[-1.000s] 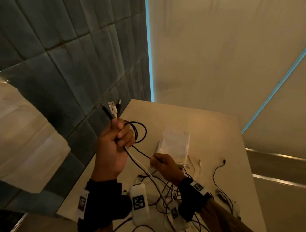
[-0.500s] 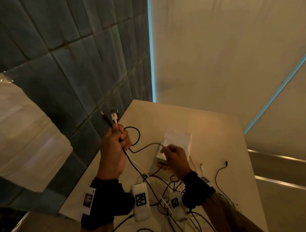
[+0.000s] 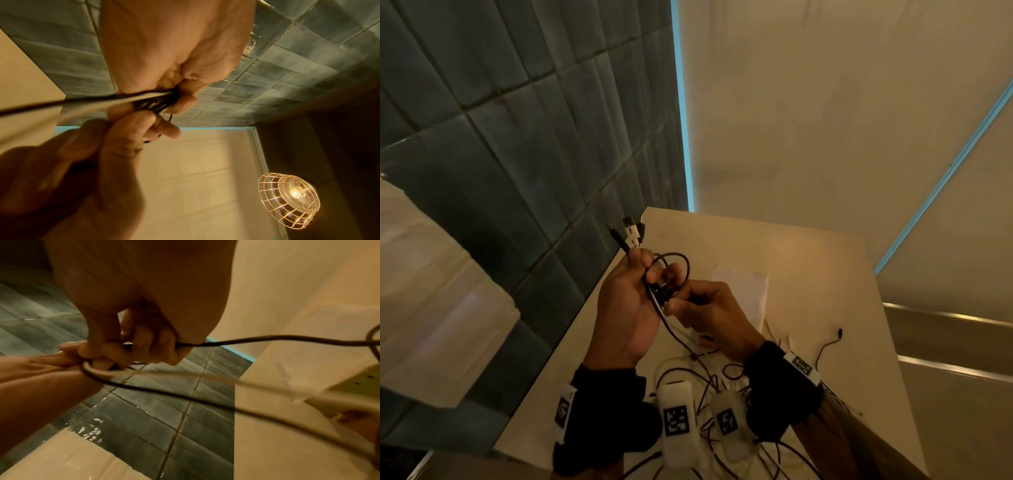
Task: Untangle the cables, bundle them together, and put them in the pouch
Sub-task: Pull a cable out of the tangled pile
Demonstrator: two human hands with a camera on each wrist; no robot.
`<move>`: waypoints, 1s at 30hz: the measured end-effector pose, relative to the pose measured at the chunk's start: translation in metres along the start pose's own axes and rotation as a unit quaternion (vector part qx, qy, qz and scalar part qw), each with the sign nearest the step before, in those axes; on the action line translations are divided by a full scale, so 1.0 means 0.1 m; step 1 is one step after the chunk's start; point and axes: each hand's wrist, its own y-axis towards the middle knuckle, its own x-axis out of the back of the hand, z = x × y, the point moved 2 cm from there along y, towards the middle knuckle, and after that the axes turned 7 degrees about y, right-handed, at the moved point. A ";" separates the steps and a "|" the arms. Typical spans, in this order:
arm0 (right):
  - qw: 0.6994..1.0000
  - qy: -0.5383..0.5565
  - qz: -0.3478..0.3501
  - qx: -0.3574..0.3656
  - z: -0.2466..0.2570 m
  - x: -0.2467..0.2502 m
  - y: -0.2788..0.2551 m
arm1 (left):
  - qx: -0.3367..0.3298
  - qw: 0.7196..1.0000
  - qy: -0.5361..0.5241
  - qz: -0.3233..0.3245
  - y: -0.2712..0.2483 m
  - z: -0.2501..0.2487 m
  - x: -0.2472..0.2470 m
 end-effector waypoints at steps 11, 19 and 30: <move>0.985 -0.140 -0.061 -0.076 -1.00 0.43 -0.21 | -0.070 0.997 -0.009 0.027 0.01 -0.10 0.15; 0.970 -0.167 -0.106 -0.140 -1.46 0.66 -0.34 | -0.095 0.995 0.034 -0.014 0.00 -0.19 0.22; 0.971 0.095 -0.202 -0.088 -0.44 0.42 -0.06 | -0.026 0.983 0.148 -0.102 0.15 0.18 0.28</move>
